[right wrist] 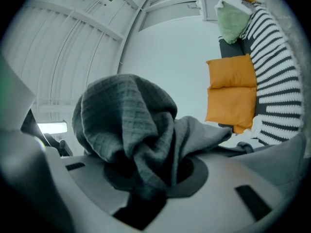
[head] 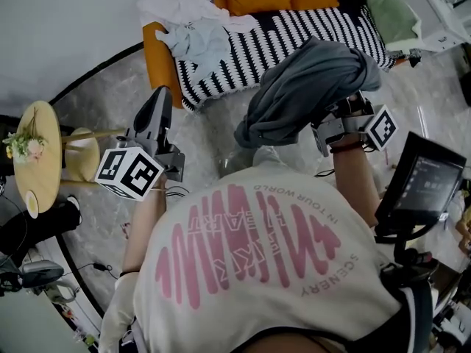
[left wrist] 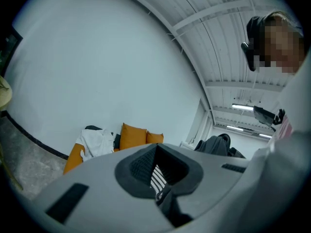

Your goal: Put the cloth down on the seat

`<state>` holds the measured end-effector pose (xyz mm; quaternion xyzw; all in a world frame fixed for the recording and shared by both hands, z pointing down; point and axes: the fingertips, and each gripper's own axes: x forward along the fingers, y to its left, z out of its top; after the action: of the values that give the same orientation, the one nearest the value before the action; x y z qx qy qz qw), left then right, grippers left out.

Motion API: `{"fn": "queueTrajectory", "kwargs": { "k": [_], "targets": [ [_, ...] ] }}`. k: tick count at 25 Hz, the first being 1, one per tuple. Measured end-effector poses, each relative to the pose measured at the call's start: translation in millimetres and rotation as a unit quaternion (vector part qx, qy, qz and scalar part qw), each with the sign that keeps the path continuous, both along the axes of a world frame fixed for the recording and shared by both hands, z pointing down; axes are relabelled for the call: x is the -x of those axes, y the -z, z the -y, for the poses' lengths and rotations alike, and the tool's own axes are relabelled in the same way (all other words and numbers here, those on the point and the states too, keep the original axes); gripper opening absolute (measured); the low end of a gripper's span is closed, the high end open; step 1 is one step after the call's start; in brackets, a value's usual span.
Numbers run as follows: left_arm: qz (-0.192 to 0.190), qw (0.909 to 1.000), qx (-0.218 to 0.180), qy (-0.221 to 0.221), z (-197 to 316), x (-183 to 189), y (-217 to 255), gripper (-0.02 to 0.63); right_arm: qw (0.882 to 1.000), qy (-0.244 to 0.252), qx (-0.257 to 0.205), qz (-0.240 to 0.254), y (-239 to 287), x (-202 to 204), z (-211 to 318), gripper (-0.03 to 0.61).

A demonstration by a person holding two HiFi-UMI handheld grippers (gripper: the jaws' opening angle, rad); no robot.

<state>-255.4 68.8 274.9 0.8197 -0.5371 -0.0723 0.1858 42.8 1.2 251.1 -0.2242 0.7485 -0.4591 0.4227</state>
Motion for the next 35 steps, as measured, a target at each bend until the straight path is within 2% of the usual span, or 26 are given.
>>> {"fn": "queueTrajectory", "kwargs": {
  "k": [6,13,23,35],
  "targets": [
    [0.003,1.0,0.0,-0.004,24,-13,4,0.008,1.0,0.006,0.004,-0.007,2,-6,24,0.112],
    [0.0,0.9999,0.008,0.008,63,-32,8,0.008,1.0,0.017,0.009,-0.013,8,-23,75,0.112],
    [0.004,0.9998,0.004,0.02,67,-32,9,0.008,1.0,0.019,0.0,-0.011,9,-28,86,0.112],
    [-0.002,0.9999,0.004,0.016,145,-70,7,0.008,0.999,0.032,0.009,-0.018,-2,-59,163,0.112]
  ]
}}
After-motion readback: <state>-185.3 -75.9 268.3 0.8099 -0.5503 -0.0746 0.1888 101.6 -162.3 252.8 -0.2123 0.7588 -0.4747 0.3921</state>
